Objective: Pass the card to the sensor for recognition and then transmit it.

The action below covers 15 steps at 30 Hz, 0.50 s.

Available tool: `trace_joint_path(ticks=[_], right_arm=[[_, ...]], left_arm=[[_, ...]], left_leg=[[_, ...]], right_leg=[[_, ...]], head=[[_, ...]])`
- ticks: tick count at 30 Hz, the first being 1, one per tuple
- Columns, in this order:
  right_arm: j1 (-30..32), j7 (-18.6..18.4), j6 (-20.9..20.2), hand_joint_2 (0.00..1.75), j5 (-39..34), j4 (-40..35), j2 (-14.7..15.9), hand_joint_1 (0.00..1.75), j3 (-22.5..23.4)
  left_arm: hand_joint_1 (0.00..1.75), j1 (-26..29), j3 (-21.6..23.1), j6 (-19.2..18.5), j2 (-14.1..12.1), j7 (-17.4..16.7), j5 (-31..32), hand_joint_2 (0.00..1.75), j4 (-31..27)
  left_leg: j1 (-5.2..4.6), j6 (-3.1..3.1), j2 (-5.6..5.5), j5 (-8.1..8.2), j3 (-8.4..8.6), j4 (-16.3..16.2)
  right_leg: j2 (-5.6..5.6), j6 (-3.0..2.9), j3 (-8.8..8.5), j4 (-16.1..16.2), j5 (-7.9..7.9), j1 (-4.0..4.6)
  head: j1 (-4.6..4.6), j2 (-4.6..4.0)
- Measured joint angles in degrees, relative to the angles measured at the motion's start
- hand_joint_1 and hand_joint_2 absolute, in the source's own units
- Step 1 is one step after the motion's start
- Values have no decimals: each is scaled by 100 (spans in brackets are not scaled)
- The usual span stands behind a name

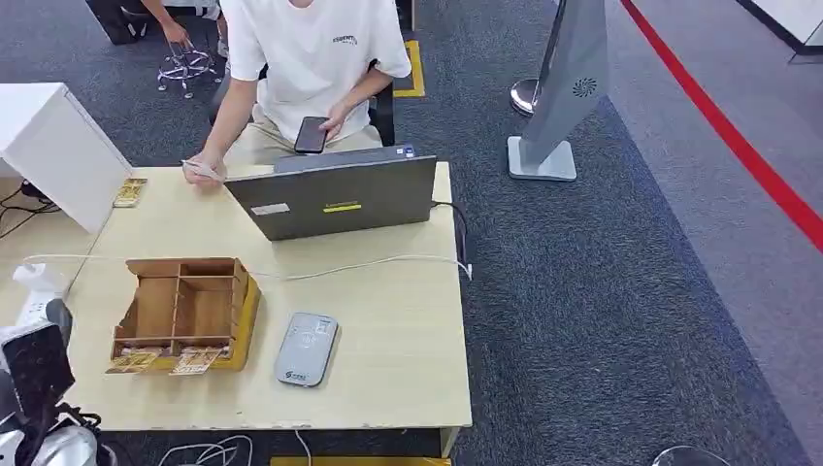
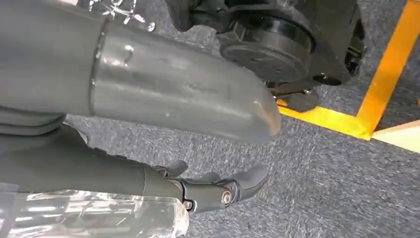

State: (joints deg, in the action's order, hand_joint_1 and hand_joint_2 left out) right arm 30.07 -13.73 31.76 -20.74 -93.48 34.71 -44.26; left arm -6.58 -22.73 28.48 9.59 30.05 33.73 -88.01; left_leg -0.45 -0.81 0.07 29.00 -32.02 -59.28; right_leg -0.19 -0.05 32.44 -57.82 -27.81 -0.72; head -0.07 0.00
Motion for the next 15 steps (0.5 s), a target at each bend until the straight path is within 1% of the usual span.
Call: trace_joint_path(ticks=[15], right_arm=[[-597,39,-212,0,-207,555,177,0,-686]], left_arm=[[0,-1354,965,175,-581,-1096,1708,175,1485]], left_leg=[[-1,-7,-1,-5,-3,-5]], right_leg=[[0,6,1,0,4,-2]], head=[[-2,0]])
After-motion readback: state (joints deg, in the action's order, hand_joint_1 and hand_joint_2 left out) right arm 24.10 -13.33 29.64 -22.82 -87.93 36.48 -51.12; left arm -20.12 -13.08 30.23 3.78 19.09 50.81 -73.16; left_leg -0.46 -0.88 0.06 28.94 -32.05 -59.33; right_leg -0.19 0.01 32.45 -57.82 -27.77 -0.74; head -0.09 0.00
